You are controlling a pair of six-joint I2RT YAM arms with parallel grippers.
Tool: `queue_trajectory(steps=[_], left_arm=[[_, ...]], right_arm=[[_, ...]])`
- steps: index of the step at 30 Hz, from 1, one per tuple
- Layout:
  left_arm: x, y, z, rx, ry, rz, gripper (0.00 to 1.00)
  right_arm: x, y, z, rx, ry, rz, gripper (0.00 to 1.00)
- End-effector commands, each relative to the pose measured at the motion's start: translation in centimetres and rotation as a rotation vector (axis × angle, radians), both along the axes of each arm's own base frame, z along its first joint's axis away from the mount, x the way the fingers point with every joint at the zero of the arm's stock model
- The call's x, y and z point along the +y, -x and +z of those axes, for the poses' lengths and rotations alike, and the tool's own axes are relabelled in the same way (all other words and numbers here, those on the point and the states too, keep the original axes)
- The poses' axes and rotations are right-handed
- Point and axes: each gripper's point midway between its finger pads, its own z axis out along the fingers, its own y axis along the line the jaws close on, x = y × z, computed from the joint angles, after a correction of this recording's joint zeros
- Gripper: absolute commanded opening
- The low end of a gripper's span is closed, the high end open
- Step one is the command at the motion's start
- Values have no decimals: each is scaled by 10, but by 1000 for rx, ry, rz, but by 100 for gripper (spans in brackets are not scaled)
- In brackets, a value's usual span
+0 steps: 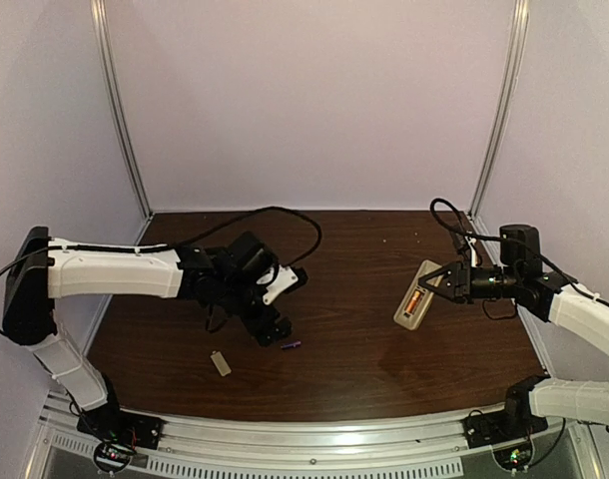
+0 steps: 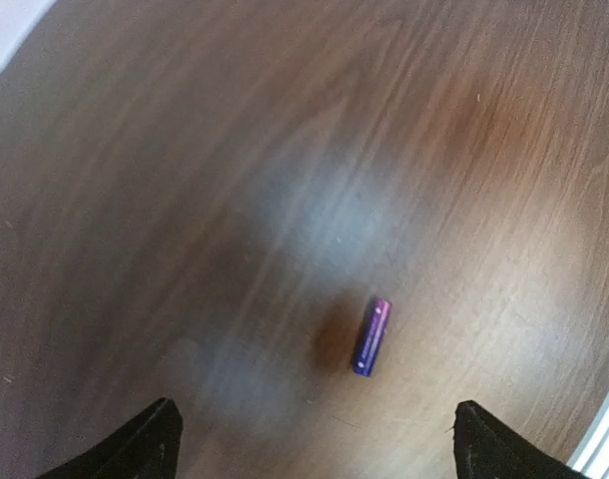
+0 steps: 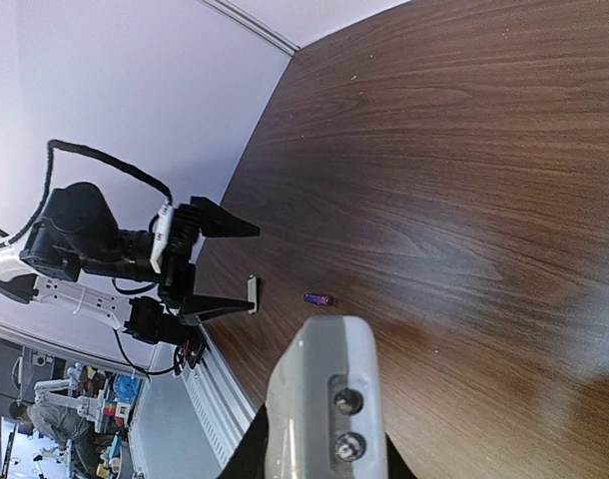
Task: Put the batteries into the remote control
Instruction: Move the battery to the center of the board.
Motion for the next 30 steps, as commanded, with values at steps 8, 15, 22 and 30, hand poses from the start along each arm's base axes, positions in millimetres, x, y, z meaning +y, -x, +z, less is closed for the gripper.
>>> queue_trajectory(steps=[8, 15, 22, 30], left_arm=[[-52, 88, -29, 548, 233, 145, 72], [-51, 74, -48, 555, 221, 302, 65], [-46, 68, -76, 566, 175, 394, 66], [-32, 53, -95, 535, 129, 500, 67]], right_arm=[[0, -6, 11, -39, 5, -15, 0], [-1, -6, 12, -44, 14, -20, 0], [-3, -6, 10, -44, 30, -26, 0], [-3, -7, 10, -48, 35, -30, 0]])
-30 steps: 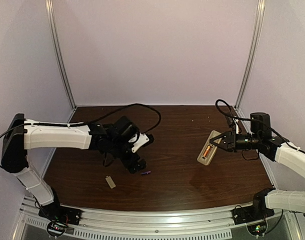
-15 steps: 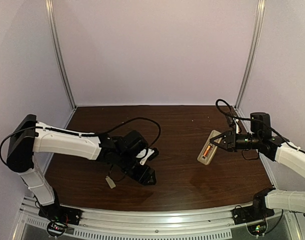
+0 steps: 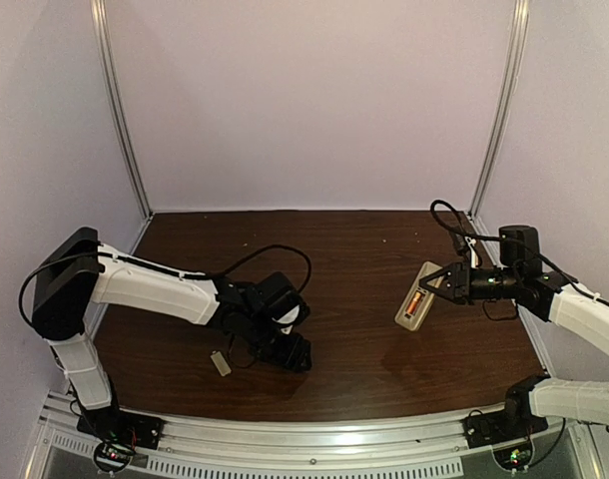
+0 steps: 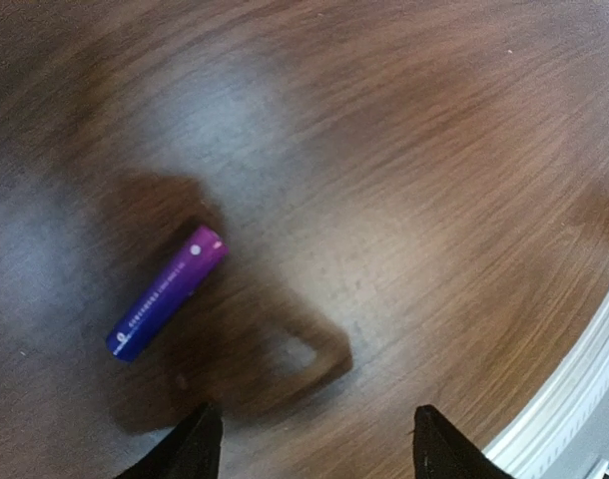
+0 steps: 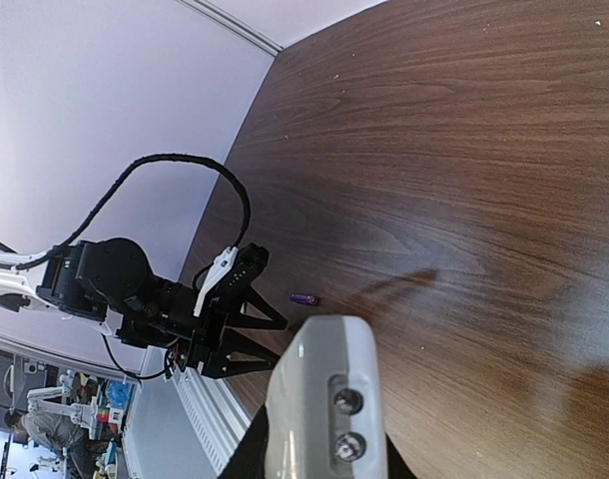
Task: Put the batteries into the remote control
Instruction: Move the battery to the center of the board.
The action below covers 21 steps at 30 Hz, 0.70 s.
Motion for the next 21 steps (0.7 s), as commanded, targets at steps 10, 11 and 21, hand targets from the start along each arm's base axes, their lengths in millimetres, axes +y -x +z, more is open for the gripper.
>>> queue_trajectory(steps=[10, 11, 21], left_arm=[[15, -54, -19, -77, -79, 151, 67], [16, -58, -20, -81, -77, 158, 67], [22, -111, -26, -199, -176, 178, 67]], right_arm=[[-1, -6, 11, -53, 28, -10, 0], [-1, -6, 10, -52, 30, -11, 0], [-1, -9, 6, -46, 44, -8, 0]])
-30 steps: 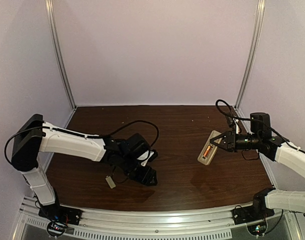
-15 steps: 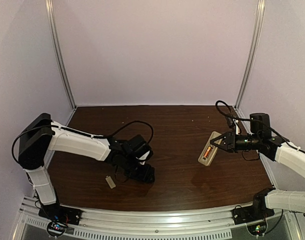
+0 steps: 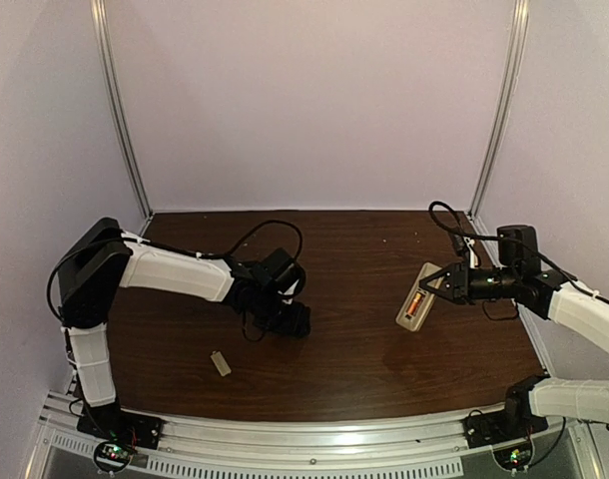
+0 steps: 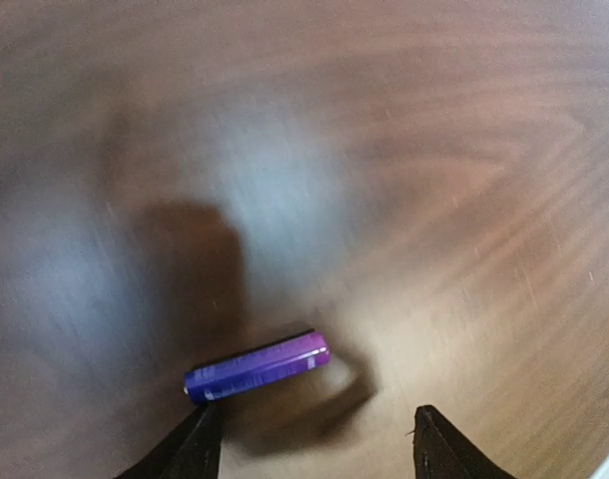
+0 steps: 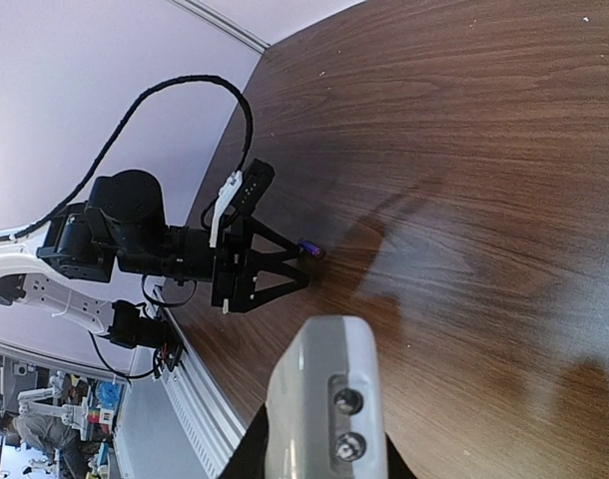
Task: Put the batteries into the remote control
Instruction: Move the battery to the center of the board.
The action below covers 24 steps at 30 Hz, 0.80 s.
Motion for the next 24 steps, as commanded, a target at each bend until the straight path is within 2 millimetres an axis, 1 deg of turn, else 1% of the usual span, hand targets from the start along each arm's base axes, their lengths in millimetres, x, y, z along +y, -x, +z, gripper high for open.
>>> queue_trajectory(steps=[1, 3, 4, 5, 6, 8, 10, 11, 13, 15, 17, 21, 24], left_arm=[[19, -25, -20, -56, -158, 33, 66], [16, -33, -15, -101, -157, 20, 69], [12, -37, -12, -123, -147, 1, 73], [8, -41, -7, -144, -138, -22, 76], [3, -47, 2, -179, -135, -42, 77], [-4, -60, 23, -247, -133, -75, 77], [-11, -75, 42, -311, -120, -95, 74], [-13, -85, 50, -336, -111, -102, 73], [-13, -107, 59, -367, -94, -94, 70], [-11, -131, 61, -379, -79, -85, 65], [-11, -151, 53, -381, -93, -92, 57], [-19, -180, 47, -415, -107, -113, 46], [-21, -203, 35, -425, -130, -112, 37]], right_arm=[[1, -7, 12, -52, 14, 4, 0], [2, -8, 11, -51, 15, 4, 0], [2, -9, 10, -49, 15, 4, 0], [2, -9, 9, -47, 16, 4, 0], [2, -10, 9, -46, 14, 6, 0], [2, -10, 8, -42, 15, 6, 0], [3, -11, 8, -43, 13, 7, 0], [3, -11, 8, -41, 13, 7, 0], [3, -12, 8, -41, 12, 9, 0], [3, -13, 7, -40, 11, 8, 0], [4, -13, 8, -40, 10, 7, 0], [3, -14, 8, -42, 11, -1, 0], [4, -14, 7, -34, 0, 2, 0]])
